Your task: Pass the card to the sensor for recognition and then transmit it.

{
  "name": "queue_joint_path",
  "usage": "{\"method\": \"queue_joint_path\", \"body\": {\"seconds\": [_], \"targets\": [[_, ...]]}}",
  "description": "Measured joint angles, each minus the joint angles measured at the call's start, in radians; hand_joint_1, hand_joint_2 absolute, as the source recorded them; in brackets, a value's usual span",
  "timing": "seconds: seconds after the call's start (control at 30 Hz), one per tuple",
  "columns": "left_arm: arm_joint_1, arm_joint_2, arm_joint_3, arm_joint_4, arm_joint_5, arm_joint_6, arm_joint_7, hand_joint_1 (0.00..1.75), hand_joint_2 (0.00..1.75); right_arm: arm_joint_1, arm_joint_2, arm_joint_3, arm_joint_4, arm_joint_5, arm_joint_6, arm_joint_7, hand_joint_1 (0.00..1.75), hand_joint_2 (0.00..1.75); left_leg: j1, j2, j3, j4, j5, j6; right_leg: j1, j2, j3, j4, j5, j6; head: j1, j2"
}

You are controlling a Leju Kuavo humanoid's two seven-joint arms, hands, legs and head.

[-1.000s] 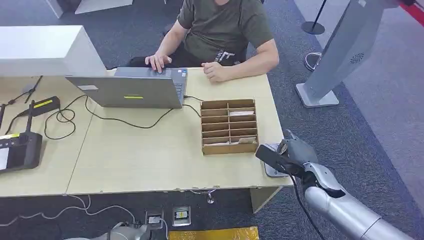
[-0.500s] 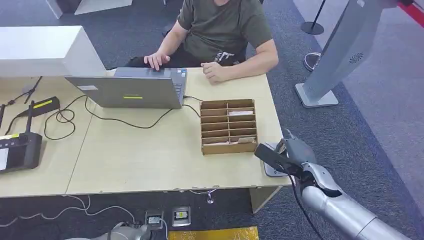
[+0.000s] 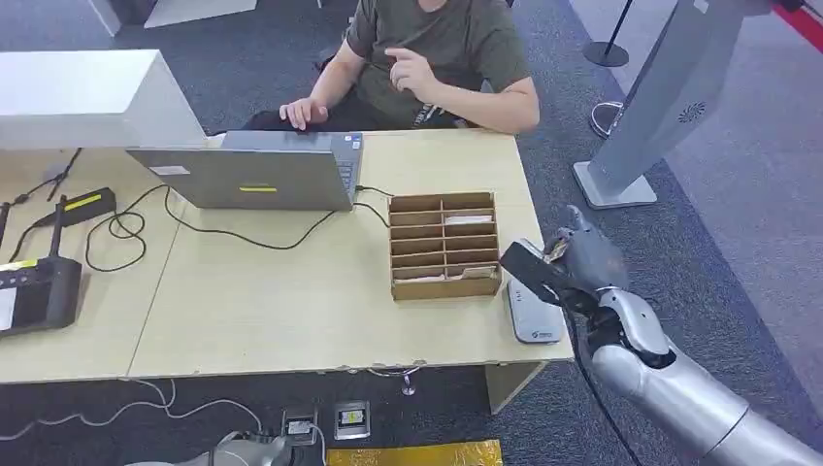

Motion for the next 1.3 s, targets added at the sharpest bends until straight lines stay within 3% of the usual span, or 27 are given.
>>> {"method": "queue_joint_path", "body": {"seconds": [0.13, 0.3, 0.4, 0.57, 0.8, 1.07, 1.3], "targets": [[0.000, 0.002, 0.000, 0.000, 0.000, -0.016, 0.023, 0.00, 0.00, -0.063, -0.026, -0.032, -0.094, 0.080, 0.038, 0.049, 1.75, 1.75, 0.000, 0.000, 0.000, 0.000, 0.000, 0.000, 0.000, 0.001, 0.000, 0.000, 0.000, 0.000, 0.000, 0.000], [0.000, 0.002, 0.000, 0.000, 0.000, -0.031, 0.043, 0.00, 0.00, -0.167, -0.050, -0.063, -0.204, 0.153, 0.164, 0.090, 1.75, 1.75, 0.000, 0.001, 0.000, 0.000, 0.000, 0.000, 0.000, 0.002, -0.001, 0.000, 0.000, 0.000, 0.000, 0.000], [-0.001, 0.002, 0.000, 0.000, 0.000, -0.035, 0.047, 0.00, 0.00, -0.217, -0.050, -0.063, -0.245, 0.203, 0.216, 0.094, 1.75, 1.75, 0.000, 0.001, 0.000, 0.000, 0.000, 0.000, 0.000, 0.002, -0.001, 0.000, 0.000, 0.000, 0.000, 0.000], [-0.002, 0.002, 0.000, 0.000, 0.000, -0.034, 0.047, 0.00, 0.00, -0.278, -0.028, -0.049, -0.262, 0.242, 0.241, 0.080, 1.75, 1.75, 0.000, 0.001, -0.001, 0.000, 0.000, 0.000, 0.000, 0.002, -0.001, 0.000, 0.000, 0.000, 0.000, 0.000], [-0.012, -0.016, 0.001, 0.000, 0.000, -0.027, 0.047, 0.00, 0.00, -0.313, 0.061, -0.015, -0.234, 0.265, 0.230, 0.006, 1.75, 1.75, 0.001, 0.001, -0.002, 0.000, 0.000, 0.000, 0.000, 0.001, -0.001, 0.000, 0.000, 0.000, 0.000, 0.000], [-0.027, -0.043, 0.000, 0.000, 0.000, -0.027, 0.063, 0.00, 0.00, -0.316, 0.236, 0.026, 0.012, 0.287, 0.176, -0.080, 1.75, 1.75, 0.001, 0.000, -0.002, 0.000, 0.000, 0.000, 0.001, 0.000, -0.001, 0.001, 0.000, 0.000, 0.000, 0.000], [-0.030, -0.055, 0.001, 0.000, 0.000, -0.021, 0.066, 0.00, 0.00, -0.336, 0.325, 0.044, 0.198, 0.338, 0.178, -0.085, 1.75, 1.75, 0.001, 0.000, -0.002, 0.000, 0.000, 0.000, 0.000, 0.000, -0.001, 0.000, 0.000, 0.000, 0.000, 0.000]]}}
